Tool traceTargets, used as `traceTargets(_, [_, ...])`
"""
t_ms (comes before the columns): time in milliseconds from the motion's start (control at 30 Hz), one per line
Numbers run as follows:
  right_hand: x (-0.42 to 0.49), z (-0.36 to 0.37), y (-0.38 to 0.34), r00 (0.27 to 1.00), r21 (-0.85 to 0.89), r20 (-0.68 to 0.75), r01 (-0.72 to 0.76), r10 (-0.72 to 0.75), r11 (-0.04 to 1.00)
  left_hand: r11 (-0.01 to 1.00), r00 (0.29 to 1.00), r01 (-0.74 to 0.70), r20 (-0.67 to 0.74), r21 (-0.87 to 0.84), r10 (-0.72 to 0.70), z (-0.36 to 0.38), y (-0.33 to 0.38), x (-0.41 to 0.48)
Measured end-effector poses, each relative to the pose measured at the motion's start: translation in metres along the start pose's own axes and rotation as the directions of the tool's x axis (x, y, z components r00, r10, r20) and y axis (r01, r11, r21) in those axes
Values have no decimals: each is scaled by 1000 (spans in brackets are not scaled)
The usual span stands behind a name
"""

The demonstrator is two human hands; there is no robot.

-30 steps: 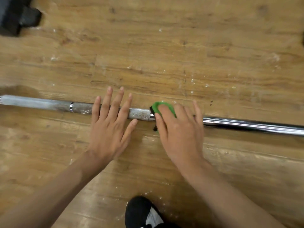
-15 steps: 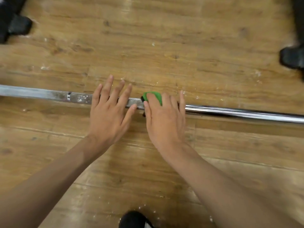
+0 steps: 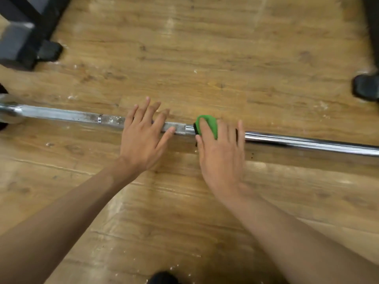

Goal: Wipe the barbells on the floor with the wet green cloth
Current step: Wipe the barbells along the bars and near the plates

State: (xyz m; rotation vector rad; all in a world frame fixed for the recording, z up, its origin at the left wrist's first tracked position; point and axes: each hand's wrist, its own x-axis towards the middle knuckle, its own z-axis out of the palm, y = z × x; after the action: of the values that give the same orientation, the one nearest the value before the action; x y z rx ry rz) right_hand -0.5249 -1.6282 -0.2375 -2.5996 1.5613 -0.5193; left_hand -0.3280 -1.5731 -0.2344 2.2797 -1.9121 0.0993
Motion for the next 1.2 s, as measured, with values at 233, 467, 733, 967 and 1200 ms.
traceTargets(233, [12, 14, 5, 980, 86, -97, 183, -175, 979, 999, 982, 29, 186, 19, -32, -14, -11, 3])
traceTargets(467, [25, 16, -20, 992, 276, -100, -42, 72, 960, 998, 911, 40, 408, 41, -53, -30, -14, 17])
traceTargets(733, [52, 10, -77, 969, 293, 112, -243, 219, 925, 998, 771, 16, 635, 58, -49, -85, -34, 32])
traceTargets(967, [37, 16, -58, 998, 324, -18, -57, 66, 944, 996, 832, -15, 553, 90, -38, -77, -60, 29])
traceTargets(1200, [31, 19, -50, 998, 233, -64, 39, -25, 972, 998, 922, -47, 388, 52, 24, -46, -110, 32])
